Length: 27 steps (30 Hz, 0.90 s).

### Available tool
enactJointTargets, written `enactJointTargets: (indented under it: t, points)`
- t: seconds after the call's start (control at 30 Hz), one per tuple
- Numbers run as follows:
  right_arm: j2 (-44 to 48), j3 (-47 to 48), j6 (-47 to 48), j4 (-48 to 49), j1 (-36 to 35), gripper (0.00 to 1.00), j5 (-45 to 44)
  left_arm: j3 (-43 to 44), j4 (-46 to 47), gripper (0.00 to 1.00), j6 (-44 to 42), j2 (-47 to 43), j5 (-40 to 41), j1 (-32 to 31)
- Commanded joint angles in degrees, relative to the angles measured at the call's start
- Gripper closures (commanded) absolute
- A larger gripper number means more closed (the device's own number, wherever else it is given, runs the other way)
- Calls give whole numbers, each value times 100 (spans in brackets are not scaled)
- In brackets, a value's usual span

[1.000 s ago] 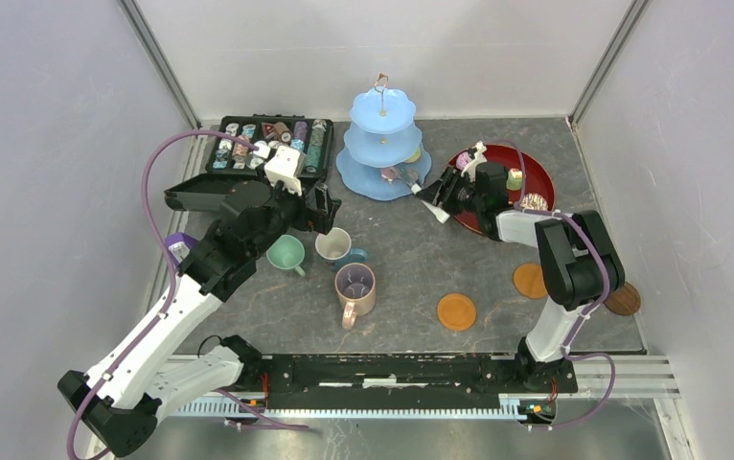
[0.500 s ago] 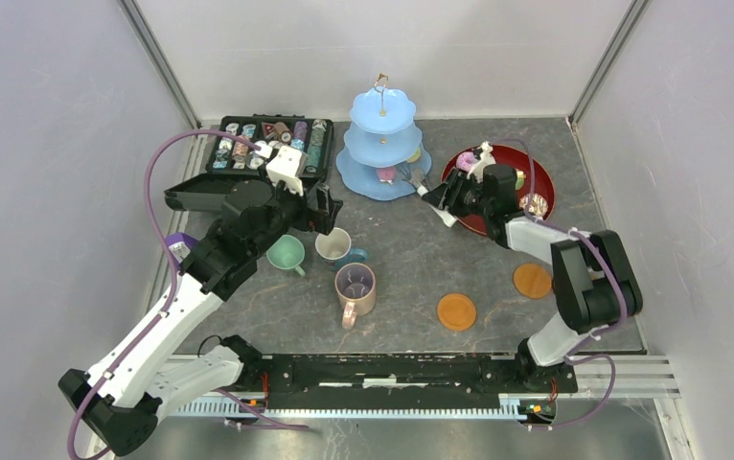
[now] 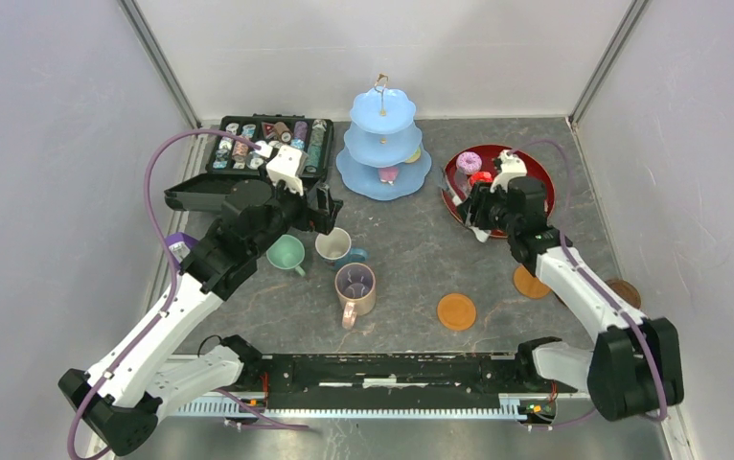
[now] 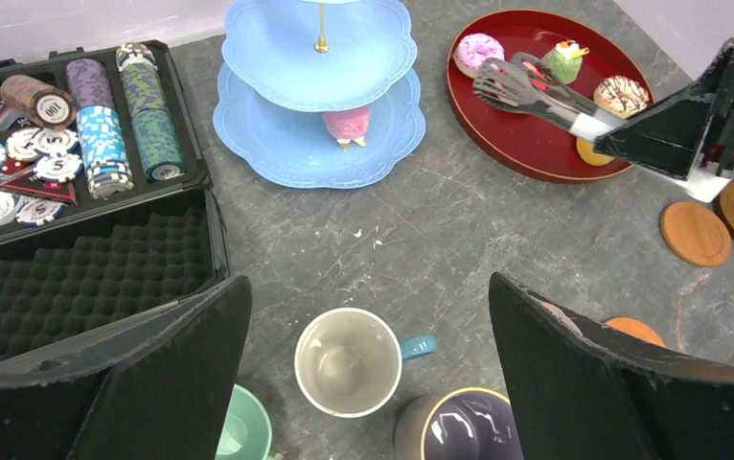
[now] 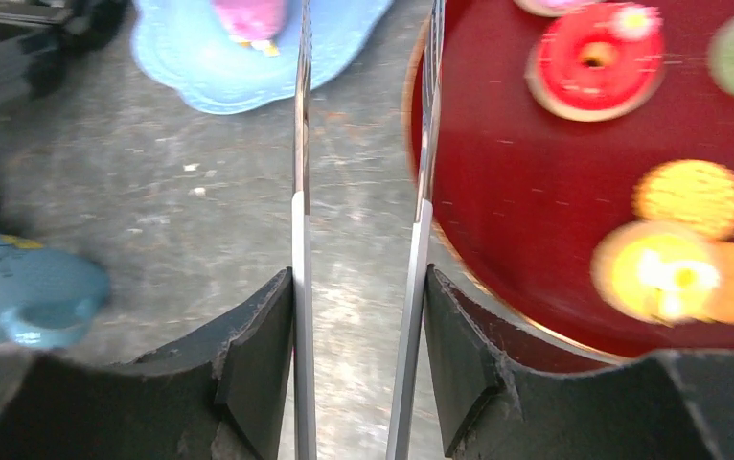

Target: Serve the afternoon tea

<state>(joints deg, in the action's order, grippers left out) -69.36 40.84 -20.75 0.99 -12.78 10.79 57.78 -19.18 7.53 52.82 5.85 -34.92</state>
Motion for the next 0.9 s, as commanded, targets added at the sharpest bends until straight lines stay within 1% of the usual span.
enactJointTargets:
  t: [0.0,0.07,0.13,0.23,0.3,0.4,0.5,0.63,0.8,0.87]
  points:
    - [438,305,1033,-1004,82,44,-1485,521,188,1,319,-58,-201,-25]
    - [327,577,1198,-1271,149,44,-1706,879,75,0,484,15,-385,-25]
    - [59,867,1287,-1453,235,43,-1693,1241,-12,0,588,144,-531,-24]
    - [-436,1472,1438,-1804,351,42,-1615,1610,-32,0,489,355,-499,-24]
    - [-652,1748,1510,-1968,399,42,-1724,1759,-93,0,342,474,-361,-24]
    - [-863,2014,1679,-2138,455,37,-1965,1592,28,0,170,480,-167,-25]
    - [-1012,2095,1809,-2170,508,34,-2053,1157,288,0,77,357,-54,-27]
    - [-1160,2058,1837,-2039,530,32,-1870,902,371,0,-29,249,1,-33]
    - [-1370,1900,1839,-1896,530,32,-1747,603,494,0,-80,81,55,-35]
    - [-1370,1735,1849,-1756,528,29,-1518,530,529,0,-86,78,71,-34]
